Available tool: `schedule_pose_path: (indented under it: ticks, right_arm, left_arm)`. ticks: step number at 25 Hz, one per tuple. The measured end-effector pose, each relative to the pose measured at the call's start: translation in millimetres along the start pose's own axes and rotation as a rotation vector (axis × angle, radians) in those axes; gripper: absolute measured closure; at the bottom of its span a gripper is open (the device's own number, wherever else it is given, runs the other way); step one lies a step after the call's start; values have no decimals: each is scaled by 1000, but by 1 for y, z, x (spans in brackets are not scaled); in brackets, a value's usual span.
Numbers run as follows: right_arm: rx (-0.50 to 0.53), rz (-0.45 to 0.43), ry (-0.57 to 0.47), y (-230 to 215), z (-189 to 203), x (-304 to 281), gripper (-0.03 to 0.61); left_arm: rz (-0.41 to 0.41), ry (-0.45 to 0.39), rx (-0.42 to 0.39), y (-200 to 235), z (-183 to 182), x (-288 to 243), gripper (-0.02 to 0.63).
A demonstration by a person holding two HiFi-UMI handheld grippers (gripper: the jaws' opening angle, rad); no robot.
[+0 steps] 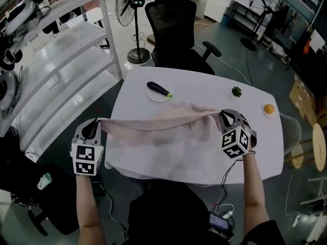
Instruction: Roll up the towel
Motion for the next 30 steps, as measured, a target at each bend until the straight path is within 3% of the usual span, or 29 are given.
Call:
schedule_pose_path:
  ticks: [5, 12, 25, 30]
  right_arm:
    - [-39, 166, 70, -46, 22, 44, 552]
    - [-75, 318, 153, -92, 64, 84, 552]
    - [3, 462, 258, -204, 141, 90, 557]
    - [-4, 402, 278, -167, 161, 86, 557]
  left_arm:
    - [84, -102, -43, -24, -47, -18, 588]
    - [151, -216, -71, -59, -100, -41, 588]
    - [217, -312, -119, -139, -191, -115, 588]
    - [271, -251, -180, -155, -165, -122, 588]
Point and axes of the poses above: the fingertips, and each gripper's own axes: x backward along the fingers, y to its left, z out of its underside, the point moved 1 cm from there along x, backward along the fingers, and after that the axes turned 12 degrees about x, right-handed, at the moved point
